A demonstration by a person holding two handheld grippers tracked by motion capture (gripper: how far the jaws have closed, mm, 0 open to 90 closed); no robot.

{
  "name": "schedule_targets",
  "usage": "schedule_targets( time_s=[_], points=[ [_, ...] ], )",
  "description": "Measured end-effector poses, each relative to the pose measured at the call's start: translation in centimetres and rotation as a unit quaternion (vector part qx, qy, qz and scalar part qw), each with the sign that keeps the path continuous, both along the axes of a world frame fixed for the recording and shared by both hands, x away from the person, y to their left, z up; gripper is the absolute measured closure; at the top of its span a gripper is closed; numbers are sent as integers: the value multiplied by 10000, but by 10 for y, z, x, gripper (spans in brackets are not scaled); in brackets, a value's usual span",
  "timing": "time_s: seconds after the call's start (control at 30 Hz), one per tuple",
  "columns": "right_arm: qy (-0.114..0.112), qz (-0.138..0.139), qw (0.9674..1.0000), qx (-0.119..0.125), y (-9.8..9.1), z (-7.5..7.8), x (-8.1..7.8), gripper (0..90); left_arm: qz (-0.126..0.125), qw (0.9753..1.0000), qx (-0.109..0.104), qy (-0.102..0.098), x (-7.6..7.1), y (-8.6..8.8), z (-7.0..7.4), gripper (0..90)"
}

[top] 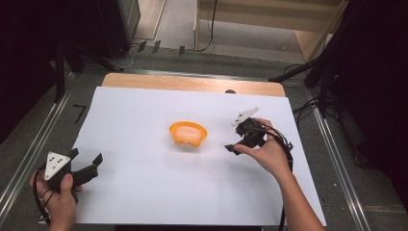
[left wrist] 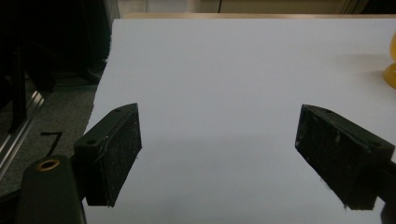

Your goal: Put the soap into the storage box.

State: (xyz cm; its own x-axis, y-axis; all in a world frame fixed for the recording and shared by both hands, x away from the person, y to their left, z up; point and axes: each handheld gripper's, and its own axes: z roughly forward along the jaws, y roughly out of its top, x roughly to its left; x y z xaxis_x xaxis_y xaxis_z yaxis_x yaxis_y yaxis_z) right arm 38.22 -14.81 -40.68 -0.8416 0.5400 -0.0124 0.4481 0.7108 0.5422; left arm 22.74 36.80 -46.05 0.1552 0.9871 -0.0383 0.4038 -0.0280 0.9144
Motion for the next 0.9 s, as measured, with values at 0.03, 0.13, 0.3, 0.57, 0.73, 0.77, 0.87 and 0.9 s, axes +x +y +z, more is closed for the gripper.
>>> schedule_targets(
  time_s=[0.03, 0.13, 0.3, 0.57, 0.73, 0.77, 0.87, 0.9],
  points=[
    [14, -26, 10000, 7, -1, -1, -1, 199, 1, 10000, 0, -3, 0, 0, 0, 152],
    [33, -108, 9999, 109, -9, -3, -5, 204, 13, 10000, 6, -5, 0, 0, 0, 152],
    [53, -204, 9997, 158, -20, -8, -11, 196, 15, 10000, 7, -3, 0, 0, 0, 152],
    [98, -412, 9990, 170, -39, -17, -22, 172, 22, 10000, 9, -7, 0, 0, 0, 152],
    [29, -603, 9981, 118, -50, -22, -29, 142, 30, 10000, 12, -5, 0, 0, 0, 152],
    [29, -603, 9981, 118, -50, -22, -29, 142, 30, 10000, 12, -5, 0, 0, 0, 152],
    [-31, -726, 9973, 88, -56, -25, -33, 138, 39, 10000, 16, -3, 0, 0, 0, 152],
    [-55, -784, 9969, 92, -58, -25, -35, 138, 36, 10000, 16, -4, 0, 0, 0, 152]
  ],
)
